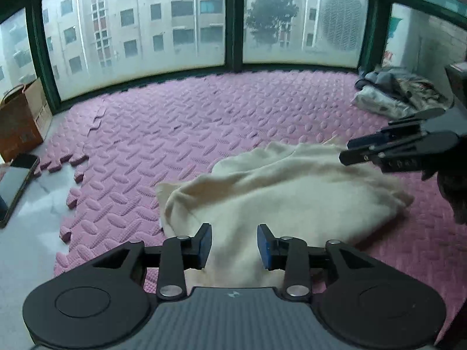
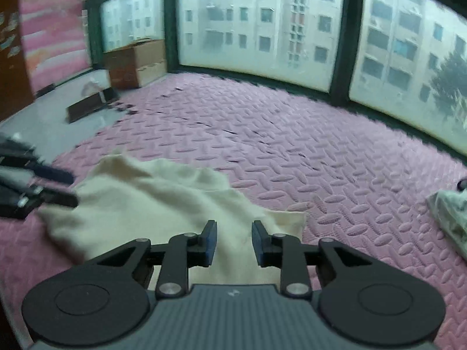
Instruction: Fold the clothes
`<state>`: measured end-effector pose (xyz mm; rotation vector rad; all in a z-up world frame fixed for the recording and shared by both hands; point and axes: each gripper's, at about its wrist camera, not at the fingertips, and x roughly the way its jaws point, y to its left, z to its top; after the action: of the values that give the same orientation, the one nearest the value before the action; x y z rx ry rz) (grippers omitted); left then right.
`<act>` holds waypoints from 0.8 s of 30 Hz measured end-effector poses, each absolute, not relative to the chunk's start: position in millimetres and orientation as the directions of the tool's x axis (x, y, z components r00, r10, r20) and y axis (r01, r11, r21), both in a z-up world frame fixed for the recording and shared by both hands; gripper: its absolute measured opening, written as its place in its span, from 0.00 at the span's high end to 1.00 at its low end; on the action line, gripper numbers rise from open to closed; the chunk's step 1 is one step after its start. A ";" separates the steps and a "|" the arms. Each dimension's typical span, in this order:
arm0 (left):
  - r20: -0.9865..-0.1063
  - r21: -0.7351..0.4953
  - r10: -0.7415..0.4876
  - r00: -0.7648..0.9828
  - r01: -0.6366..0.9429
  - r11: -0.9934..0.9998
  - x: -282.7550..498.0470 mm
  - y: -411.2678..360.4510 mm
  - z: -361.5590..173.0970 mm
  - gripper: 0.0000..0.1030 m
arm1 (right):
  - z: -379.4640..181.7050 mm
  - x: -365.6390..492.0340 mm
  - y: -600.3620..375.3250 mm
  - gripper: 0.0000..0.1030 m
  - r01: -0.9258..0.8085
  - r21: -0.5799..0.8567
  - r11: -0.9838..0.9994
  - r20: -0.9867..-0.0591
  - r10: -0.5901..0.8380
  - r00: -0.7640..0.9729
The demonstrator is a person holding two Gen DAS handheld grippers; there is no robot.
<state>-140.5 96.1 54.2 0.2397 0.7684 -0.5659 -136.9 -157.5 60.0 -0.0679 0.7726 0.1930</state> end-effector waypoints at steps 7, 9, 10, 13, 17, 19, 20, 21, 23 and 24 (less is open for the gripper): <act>-0.740 -0.041 -0.376 0.558 0.521 0.853 -129.8 111.4 45.3 0.58 | 54.1 -131.9 -176.3 0.69 -0.150 0.086 0.985 -0.704 0.167 0.691; -0.731 -0.037 -0.364 0.578 0.498 0.866 -129.0 117.3 48.5 0.52 | 59.7 -139.1 -181.7 0.60 -0.138 0.094 0.986 -0.695 0.164 0.700; -0.730 -0.034 -0.352 0.586 0.483 0.875 -127.7 120.1 49.0 0.50 | 60.7 -141.9 -184.3 0.59 -0.130 0.094 0.987 -0.695 0.159 0.701; -0.743 -0.049 -0.326 0.584 0.439 0.897 -120.9 126.8 45.4 0.45 | 52.8 -146.7 -196.0 0.57 -0.086 0.117 0.989 -0.713 0.144 0.686; -0.762 -0.079 -0.317 0.565 0.405 0.911 -115.9 127.9 39.5 0.35 | 38.7 -149.8 -212.6 0.56 -0.011 0.227 0.974 -0.725 0.177 0.665; -0.772 -0.099 -0.322 0.549 0.395 0.913 -113.4 127.1 36.7 0.33 | 35.9 -150.2 -215.9 0.56 0.005 0.265 0.964 -0.722 0.195 0.664; -0.778 -0.117 -0.329 0.535 0.391 0.913 -111.7 126.8 35.0 0.33 | 34.8 -150.1 -217.4 0.55 0.012 0.282 0.959 -0.721 0.204 0.662; -0.779 -0.129 -0.334 0.531 0.386 0.913 -110.8 127.0 34.0 0.33 | 34.1 -150.0 -218.3 0.55 0.016 0.292 0.956 -0.719 0.208 0.663; -0.779 -0.138 -0.338 0.528 0.382 0.914 -110.3 125.9 33.4 0.34 | 33.1 -150.4 -218.7 0.55 0.024 0.299 0.954 -0.715 0.207 0.668; -0.777 -0.137 -0.339 0.530 0.383 0.913 -110.2 125.4 33.5 0.35 | 32.4 -150.5 -219.2 0.55 0.030 0.305 0.952 -0.713 0.208 0.670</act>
<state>-110.2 125.4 33.5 0.0525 0.9162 -0.4312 -150.5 -219.2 32.4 0.3045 0.8342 0.1023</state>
